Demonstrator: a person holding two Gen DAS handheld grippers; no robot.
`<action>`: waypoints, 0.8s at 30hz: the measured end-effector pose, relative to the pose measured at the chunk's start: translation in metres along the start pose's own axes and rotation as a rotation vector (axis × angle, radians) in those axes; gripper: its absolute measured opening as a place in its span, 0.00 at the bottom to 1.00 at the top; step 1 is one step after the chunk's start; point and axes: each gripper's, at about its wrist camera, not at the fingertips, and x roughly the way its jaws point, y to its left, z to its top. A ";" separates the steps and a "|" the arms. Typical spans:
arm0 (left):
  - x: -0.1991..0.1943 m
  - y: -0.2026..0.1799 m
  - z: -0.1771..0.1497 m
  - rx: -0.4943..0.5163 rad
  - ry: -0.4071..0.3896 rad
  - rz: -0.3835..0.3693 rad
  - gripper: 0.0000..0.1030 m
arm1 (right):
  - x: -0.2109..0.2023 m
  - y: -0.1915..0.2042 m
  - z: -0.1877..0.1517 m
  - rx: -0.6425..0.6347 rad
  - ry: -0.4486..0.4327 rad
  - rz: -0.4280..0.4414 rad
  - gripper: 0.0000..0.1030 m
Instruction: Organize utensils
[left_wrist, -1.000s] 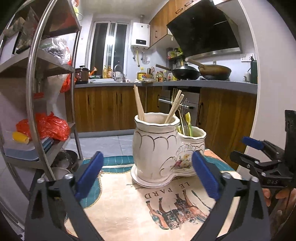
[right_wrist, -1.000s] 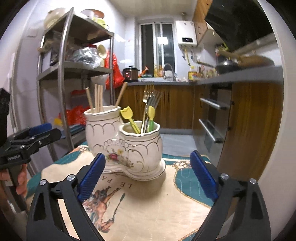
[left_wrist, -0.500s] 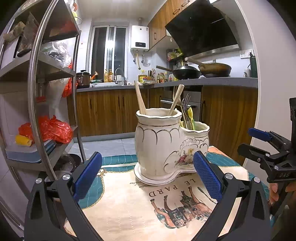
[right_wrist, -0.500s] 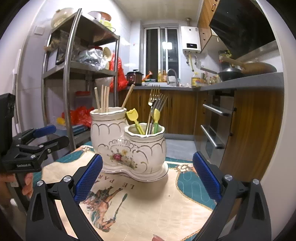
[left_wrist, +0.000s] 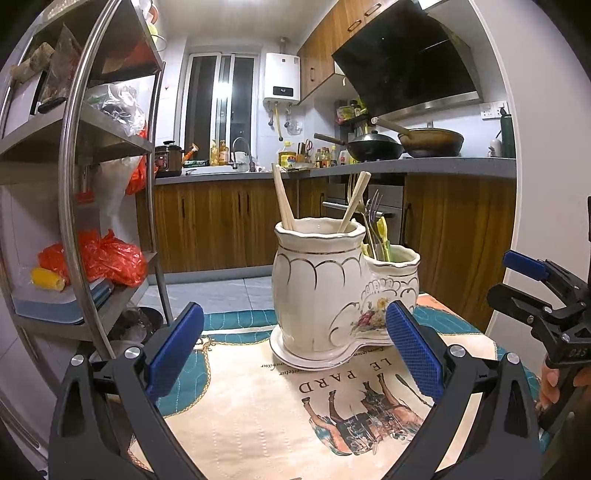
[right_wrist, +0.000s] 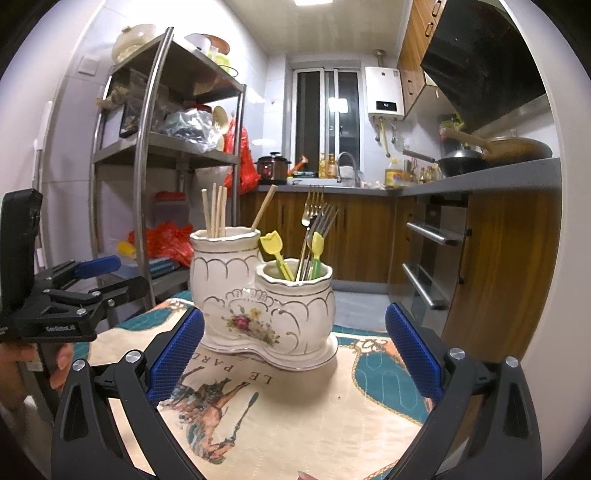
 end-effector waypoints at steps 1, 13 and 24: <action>0.000 0.000 0.000 0.000 0.000 0.001 0.95 | 0.000 0.000 0.000 0.000 0.000 0.000 0.95; 0.000 -0.001 -0.001 -0.003 0.005 0.000 0.95 | 0.000 0.001 0.000 0.000 -0.002 -0.002 0.95; -0.002 -0.003 0.001 0.001 0.003 0.001 0.95 | -0.016 0.001 0.001 0.008 -0.067 -0.064 0.95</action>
